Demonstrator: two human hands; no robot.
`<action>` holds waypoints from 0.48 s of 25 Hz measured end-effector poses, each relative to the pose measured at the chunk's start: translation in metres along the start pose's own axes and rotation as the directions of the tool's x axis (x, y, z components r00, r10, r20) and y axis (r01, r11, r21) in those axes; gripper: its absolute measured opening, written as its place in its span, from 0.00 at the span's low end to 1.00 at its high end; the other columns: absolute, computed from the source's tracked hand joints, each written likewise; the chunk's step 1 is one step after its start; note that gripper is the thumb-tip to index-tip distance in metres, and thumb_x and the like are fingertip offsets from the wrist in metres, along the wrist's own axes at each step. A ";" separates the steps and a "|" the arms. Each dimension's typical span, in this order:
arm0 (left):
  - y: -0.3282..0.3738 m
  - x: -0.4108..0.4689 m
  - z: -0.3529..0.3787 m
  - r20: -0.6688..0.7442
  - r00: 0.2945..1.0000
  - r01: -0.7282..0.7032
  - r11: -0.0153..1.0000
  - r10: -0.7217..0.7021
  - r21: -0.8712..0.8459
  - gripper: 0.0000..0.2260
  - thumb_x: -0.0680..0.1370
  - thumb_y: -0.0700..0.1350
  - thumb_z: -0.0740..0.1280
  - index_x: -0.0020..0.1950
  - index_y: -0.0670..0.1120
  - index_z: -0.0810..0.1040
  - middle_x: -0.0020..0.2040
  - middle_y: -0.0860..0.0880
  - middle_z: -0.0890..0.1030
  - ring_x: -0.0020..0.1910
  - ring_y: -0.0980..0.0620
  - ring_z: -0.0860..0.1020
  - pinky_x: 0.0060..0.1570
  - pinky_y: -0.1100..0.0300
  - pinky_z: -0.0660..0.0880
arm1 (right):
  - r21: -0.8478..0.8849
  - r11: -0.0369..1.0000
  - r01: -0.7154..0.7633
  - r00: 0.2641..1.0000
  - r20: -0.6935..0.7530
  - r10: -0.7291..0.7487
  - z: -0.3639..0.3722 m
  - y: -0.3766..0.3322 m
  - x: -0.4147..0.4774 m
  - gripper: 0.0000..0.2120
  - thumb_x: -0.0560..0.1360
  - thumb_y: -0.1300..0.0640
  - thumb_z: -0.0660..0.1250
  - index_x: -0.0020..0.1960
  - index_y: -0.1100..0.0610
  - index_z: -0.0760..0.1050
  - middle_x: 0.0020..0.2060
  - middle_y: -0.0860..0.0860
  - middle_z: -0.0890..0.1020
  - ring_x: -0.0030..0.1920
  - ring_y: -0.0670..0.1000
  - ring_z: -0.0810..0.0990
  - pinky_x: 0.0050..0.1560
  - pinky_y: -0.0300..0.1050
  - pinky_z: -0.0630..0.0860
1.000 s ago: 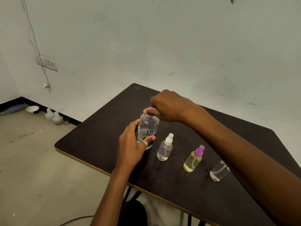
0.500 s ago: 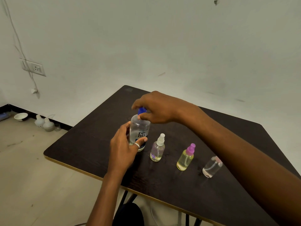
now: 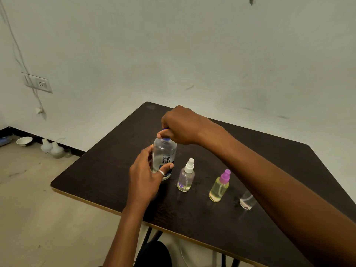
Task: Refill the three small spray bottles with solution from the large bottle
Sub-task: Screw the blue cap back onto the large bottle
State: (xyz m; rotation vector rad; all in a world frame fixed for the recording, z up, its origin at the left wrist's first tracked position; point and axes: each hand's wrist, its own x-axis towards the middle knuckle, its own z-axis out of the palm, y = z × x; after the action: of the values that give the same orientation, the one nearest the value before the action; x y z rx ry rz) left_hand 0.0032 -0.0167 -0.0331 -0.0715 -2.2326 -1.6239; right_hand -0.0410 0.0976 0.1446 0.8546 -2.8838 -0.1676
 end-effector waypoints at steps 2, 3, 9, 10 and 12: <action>0.000 0.000 0.000 0.001 1.000 0.000 1.000 0.000 0.002 0.33 0.68 0.53 0.79 0.70 0.53 0.71 0.65 0.52 0.78 0.62 0.57 0.75 0.53 0.67 0.72 | -0.043 0.999 -0.016 1.000 -0.024 0.015 0.000 -0.003 0.001 0.21 0.76 0.43 0.66 0.32 0.54 0.65 0.29 0.50 0.71 0.31 0.48 0.71 0.30 0.40 0.64; 0.000 0.000 0.000 0.002 1.000 0.001 1.000 -0.001 0.005 0.33 0.68 0.53 0.78 0.70 0.53 0.70 0.65 0.52 0.78 0.62 0.57 0.75 0.54 0.67 0.72 | -0.059 0.998 -0.027 0.999 -0.033 0.025 -0.001 -0.005 0.001 0.23 0.76 0.42 0.66 0.31 0.53 0.61 0.28 0.49 0.69 0.29 0.46 0.69 0.29 0.39 0.61; 0.000 -0.001 -0.002 0.003 1.000 -0.010 1.000 0.010 -0.012 0.33 0.68 0.54 0.78 0.70 0.54 0.71 0.63 0.55 0.77 0.60 0.59 0.75 0.51 0.72 0.70 | -0.086 0.993 -0.084 0.996 -0.046 0.080 0.001 -0.014 -0.002 0.27 0.77 0.36 0.60 0.30 0.55 0.61 0.28 0.50 0.67 0.28 0.47 0.66 0.27 0.42 0.59; 0.000 -0.001 -0.002 0.005 1.000 -0.013 1.000 0.013 -0.011 0.33 0.68 0.54 0.78 0.70 0.54 0.71 0.63 0.56 0.77 0.60 0.59 0.75 0.51 0.73 0.70 | -0.043 0.996 -0.081 0.996 -0.026 0.080 0.001 -0.012 -0.003 0.27 0.77 0.36 0.58 0.31 0.56 0.65 0.28 0.51 0.70 0.29 0.49 0.69 0.28 0.44 0.63; 0.000 0.000 -0.002 0.007 1.000 -0.013 1.000 0.013 -0.011 0.33 0.67 0.54 0.78 0.69 0.54 0.71 0.63 0.56 0.77 0.60 0.59 0.75 0.50 0.73 0.70 | 0.069 0.997 -0.034 0.999 0.032 0.031 -0.006 -0.003 -0.006 0.26 0.79 0.38 0.56 0.38 0.58 0.76 0.34 0.54 0.78 0.35 0.52 0.77 0.37 0.50 0.73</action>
State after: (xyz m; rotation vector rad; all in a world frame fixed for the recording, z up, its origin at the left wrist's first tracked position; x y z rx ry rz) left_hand 0.0040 -0.0183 -0.0329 -0.0945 -2.2233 -1.6320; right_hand -0.0337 0.0977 0.1491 0.8229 -2.9458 -0.0778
